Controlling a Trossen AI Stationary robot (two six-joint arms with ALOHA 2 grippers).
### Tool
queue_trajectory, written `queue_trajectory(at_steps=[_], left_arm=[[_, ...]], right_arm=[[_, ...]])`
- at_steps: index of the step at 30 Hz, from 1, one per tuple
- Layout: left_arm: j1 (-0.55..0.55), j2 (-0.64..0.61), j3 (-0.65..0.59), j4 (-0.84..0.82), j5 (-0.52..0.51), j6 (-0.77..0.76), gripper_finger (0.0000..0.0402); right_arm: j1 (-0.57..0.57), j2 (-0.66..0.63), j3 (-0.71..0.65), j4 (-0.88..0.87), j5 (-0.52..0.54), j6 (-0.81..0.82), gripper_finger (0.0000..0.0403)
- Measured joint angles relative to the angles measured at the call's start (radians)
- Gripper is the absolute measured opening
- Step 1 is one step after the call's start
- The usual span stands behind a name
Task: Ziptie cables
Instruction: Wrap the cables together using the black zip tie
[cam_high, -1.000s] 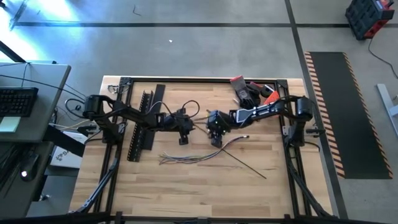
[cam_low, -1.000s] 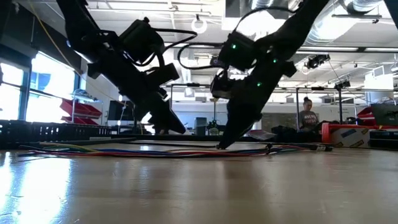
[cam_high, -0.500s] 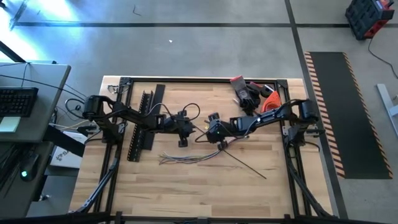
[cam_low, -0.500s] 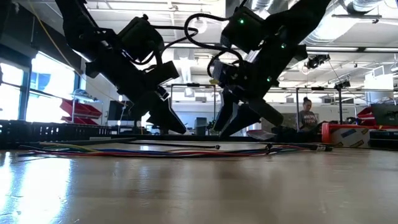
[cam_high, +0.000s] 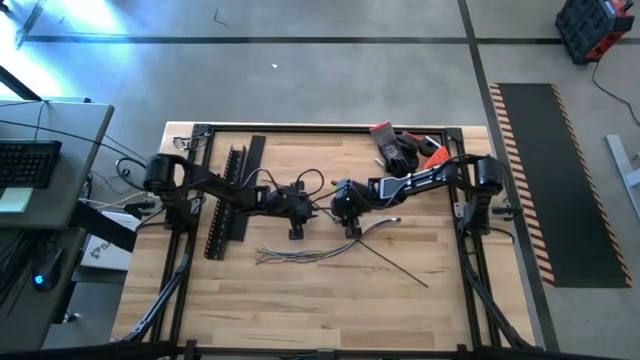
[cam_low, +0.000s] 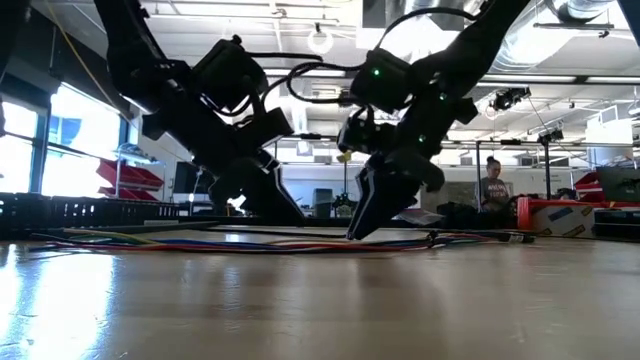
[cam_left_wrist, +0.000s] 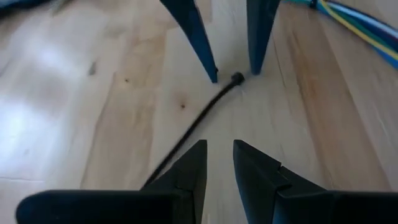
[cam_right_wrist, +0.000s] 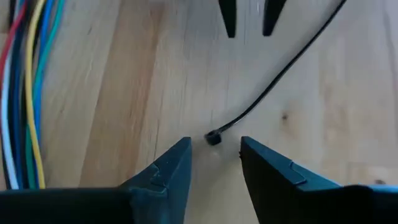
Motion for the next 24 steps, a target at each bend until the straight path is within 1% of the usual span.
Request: queue_trajectory(at_steps=[3,7,8,11,13,16,19,24], left_arm=[[-0.009,0.019,0.0,0.006,0.001,0.006,0.0062],[-0.034,0.03,0.002,0.018,0.002,0.057,0.0062],[-0.041,0.03,0.002,0.018,0.001,0.075,0.0063],[-0.056,0.03,0.002,0.03,0.002,0.117,0.0072],[-0.063,0.03,0.002,0.04,-0.005,0.136,0.0082],[-0.068,0.03,0.002,0.053,-0.03,0.165,0.0102],[-0.08,0.03,0.002,0.078,-0.034,0.221,0.0119],[-0.108,0.036,0.002,0.113,-0.036,0.314,0.0132]], right_arm=[[0.002,0.011,0.001,0.009,-0.003,0.051,0.0091],[0.002,0.011,0.002,0.012,-0.004,0.141,0.002],[0.002,0.01,0.002,0.012,-0.008,0.17,0.0011],[0.003,0.01,0.001,0.008,-0.075,0.248,0.0006],[0.015,0.01,0.001,0.006,-0.101,0.277,0.0002],[0.041,0.01,0.001,0.01,-0.101,0.294,0.0],[0.064,0.01,0.001,0.026,-0.11,0.348,0.0],[0.091,0.01,0.0,0.053,-0.132,0.448,0.0]])
